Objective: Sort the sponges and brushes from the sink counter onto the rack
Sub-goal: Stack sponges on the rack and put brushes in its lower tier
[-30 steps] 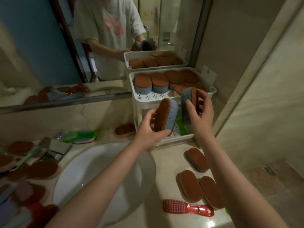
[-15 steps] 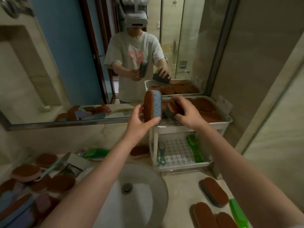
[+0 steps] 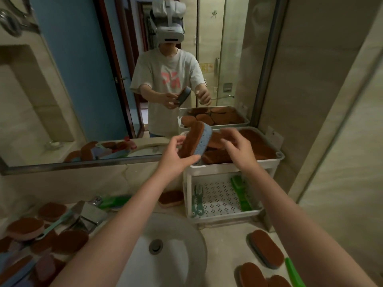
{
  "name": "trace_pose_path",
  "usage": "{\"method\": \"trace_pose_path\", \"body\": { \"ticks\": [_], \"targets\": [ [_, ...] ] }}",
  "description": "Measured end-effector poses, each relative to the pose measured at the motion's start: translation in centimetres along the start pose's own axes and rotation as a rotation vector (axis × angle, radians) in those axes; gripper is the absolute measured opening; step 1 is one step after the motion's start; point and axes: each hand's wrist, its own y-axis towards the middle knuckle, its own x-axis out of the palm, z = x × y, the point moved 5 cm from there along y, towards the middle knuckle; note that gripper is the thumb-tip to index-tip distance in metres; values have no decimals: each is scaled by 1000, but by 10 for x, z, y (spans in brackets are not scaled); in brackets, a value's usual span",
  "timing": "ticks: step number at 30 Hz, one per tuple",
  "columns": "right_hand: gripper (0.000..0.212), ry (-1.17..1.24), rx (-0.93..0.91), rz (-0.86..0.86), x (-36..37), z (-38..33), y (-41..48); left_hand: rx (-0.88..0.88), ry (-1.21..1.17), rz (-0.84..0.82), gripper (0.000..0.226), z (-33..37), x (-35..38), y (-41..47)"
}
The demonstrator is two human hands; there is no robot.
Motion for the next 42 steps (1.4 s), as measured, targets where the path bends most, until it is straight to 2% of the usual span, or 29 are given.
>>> {"method": "trace_pose_path", "body": {
  "ticks": [1,4,7,10,12,15,18,21,24,28,31,38,42],
  "targets": [
    [36,123,27,-2,-6,-2,0,14,27,-55,61,5,4,4],
    [50,449,122,-159,-16,-7,-5,32,88,-240,61,22,21,15],
    [48,536,185,-249,-27,0,-13,65,133,-323,60,34,42,27],
    [40,585,200,-176,-46,16,-22,67,56,-330,59,34,60,39],
    [32,528,196,-99,-62,25,-26,80,62,-251,54,30,69,46],
    [30,323,206,52,-80,37,-32,166,298,-92,55,23,80,47],
    [36,126,264,276,-95,45,-32,178,550,-215,73,10,99,47],
    [42,-76,287,373,-102,49,-20,152,645,-236,78,5,104,58],
    [45,-235,283,369,-99,54,1,145,677,-249,72,2,109,65],
    [44,-369,282,316,-92,62,28,164,654,-292,47,-3,111,66],
    [40,-482,331,233,-86,71,42,188,582,-318,37,-3,110,68],
    [42,-533,382,116,-78,86,43,208,568,-316,35,-3,111,71],
    [47,-554,243,179,-80,76,27,264,554,-205,38,2,108,68]
  ]
}}
